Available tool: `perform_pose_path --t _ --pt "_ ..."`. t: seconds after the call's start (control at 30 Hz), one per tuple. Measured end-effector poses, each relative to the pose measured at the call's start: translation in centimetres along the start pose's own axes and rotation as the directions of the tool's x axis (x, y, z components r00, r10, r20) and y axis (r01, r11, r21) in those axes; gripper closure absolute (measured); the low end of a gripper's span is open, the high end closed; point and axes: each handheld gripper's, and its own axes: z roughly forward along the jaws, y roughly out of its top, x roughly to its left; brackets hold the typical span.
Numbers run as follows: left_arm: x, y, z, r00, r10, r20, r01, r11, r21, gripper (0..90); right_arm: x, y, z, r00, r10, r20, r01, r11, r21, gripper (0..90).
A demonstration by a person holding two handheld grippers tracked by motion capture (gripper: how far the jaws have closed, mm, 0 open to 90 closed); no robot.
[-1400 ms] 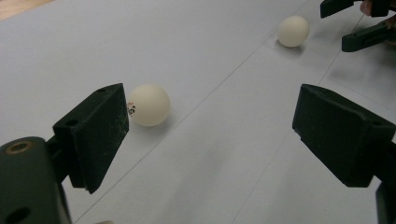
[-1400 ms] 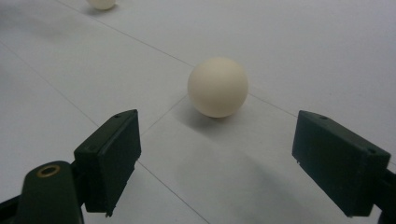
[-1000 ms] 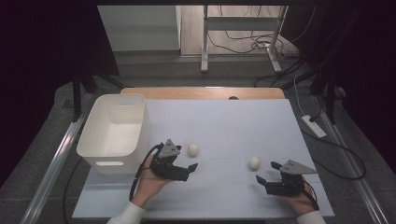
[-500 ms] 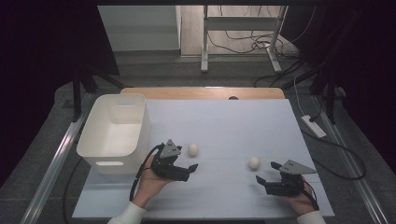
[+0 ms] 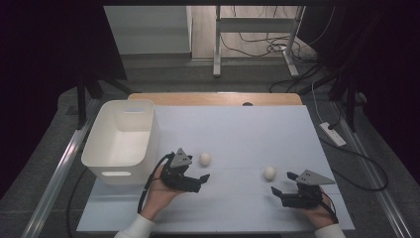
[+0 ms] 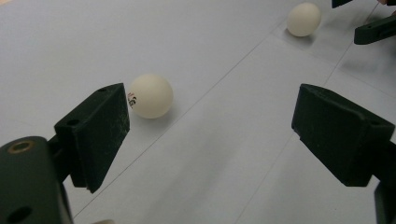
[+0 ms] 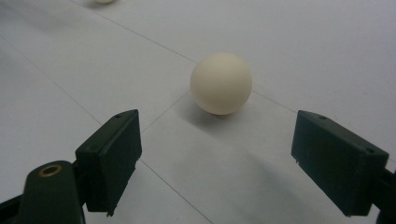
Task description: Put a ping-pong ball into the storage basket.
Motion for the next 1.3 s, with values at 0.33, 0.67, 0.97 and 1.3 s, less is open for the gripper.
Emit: perform_pose_path --t 0.33,0.67,0.97,1.3 --pt "-0.03 -0.11 0.13 1.0 0.0 -0.001 0.0 1.0 0.007 12.1 0.0 0.0 0.05 1.0 0.003 0.001 -0.003 1.0 0.002 16.2" --pt "-0.01 -0.14 0.17 1.0 -0.001 0.0 0.001 1.0 0.007 12.2 -0.04 0.02 0.13 0.9999 0.009 0.005 -0.009 1.0 0.01 16.2" --pt "0.09 -0.1 0.11 1.0 -0.003 -0.003 0.003 1.0 -0.001 12.4 -0.04 0.02 0.06 0.9999 0.007 0.007 -0.007 1.0 0.006 16.2" --pt "0.56 0.25 0.08 0.9998 -0.015 -0.013 0.015 0.9998 -0.009 12.9 -0.02 0.01 -0.07 1.0 0.002 0.003 -0.002 1.0 -0.008 16.0"
